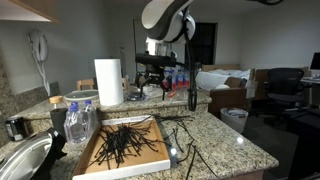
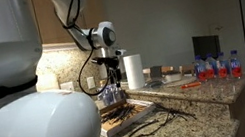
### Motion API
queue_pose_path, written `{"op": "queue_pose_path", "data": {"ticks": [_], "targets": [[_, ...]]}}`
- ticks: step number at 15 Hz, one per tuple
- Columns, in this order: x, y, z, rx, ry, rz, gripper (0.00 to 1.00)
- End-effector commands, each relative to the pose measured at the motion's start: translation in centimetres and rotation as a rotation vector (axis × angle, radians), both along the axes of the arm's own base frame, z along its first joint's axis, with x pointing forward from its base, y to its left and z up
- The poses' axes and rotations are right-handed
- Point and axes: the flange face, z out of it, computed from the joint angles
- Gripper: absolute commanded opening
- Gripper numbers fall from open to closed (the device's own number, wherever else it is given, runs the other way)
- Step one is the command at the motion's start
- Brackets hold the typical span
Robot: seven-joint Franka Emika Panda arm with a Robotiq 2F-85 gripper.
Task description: Put some of the zip ties on the counter on the box
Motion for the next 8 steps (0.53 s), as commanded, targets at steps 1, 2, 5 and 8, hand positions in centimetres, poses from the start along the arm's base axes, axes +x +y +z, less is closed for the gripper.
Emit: {"op": "queue_pose_path", "data": {"ticks": [1,2,5,8], "targets": [[-0.1,-5.9,-2.7,-0.007,0.036,0.024,1.00],[0.3,-7.4,-3.9,-0.026,0.038,0.030,1.00],[1.3,-11.2,-7.2,-0.048,0.053,0.065,1.00],[2.2,-13.7,-11.0,-0.036,0.110,0.099,0.67]]}}
